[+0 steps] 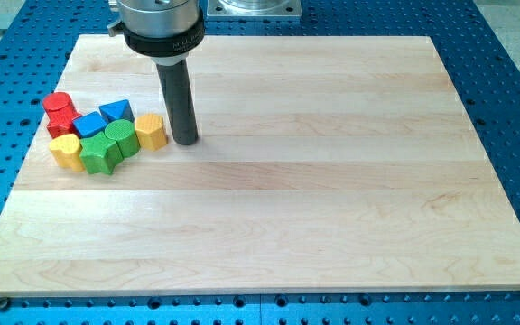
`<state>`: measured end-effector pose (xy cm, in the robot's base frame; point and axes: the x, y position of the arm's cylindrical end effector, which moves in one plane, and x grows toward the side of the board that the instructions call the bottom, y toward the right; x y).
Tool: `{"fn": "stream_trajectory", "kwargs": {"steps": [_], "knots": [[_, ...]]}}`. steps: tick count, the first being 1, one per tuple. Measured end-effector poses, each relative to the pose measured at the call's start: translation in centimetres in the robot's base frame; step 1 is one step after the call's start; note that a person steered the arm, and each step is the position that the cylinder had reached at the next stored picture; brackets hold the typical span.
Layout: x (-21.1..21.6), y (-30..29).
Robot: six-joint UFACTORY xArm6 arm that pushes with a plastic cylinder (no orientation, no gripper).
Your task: Keep arm bottom left to heart
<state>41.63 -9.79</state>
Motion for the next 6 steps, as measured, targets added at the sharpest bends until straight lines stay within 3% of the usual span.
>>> {"fn": "stream_trajectory", "kwargs": {"steps": [2, 3, 4, 5, 6], "knots": [[1.7, 0.8], [9.3, -3.3], [9.9, -14.4], [8.8, -20.2], [8.8, -19.6]]}}
